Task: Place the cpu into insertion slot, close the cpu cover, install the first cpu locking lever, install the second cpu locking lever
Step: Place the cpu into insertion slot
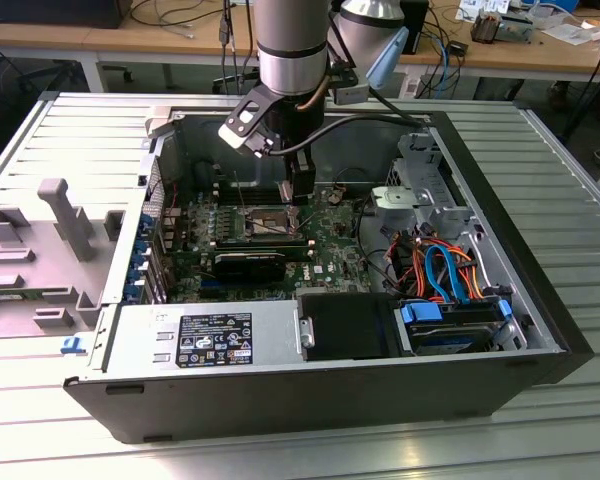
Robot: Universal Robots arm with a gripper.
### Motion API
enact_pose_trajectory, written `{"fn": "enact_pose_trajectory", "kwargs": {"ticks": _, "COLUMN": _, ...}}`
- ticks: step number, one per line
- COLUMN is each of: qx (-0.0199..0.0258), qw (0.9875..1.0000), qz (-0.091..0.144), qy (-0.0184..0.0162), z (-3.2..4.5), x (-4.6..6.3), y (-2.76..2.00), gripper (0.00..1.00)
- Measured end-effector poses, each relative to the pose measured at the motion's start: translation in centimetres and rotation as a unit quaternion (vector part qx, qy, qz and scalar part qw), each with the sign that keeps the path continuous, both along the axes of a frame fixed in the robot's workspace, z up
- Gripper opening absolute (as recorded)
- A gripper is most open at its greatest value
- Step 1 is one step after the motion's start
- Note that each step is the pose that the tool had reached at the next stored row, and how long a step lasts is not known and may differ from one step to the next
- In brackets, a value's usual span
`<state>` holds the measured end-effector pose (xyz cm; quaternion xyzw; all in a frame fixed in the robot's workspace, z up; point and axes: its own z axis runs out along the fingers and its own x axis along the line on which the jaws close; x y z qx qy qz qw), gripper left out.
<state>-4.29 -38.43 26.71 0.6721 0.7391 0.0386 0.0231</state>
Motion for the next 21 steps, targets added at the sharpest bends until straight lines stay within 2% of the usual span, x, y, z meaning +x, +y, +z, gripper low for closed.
{"fn": "enact_pose_trajectory", "kwargs": {"ticks": 21, "qx": 0.0, "qw": 1.0, "qz": -0.009, "qy": 0.0, "z": -0.04, "x": 0.0, "y": 0.0, "gripper": 0.55}}
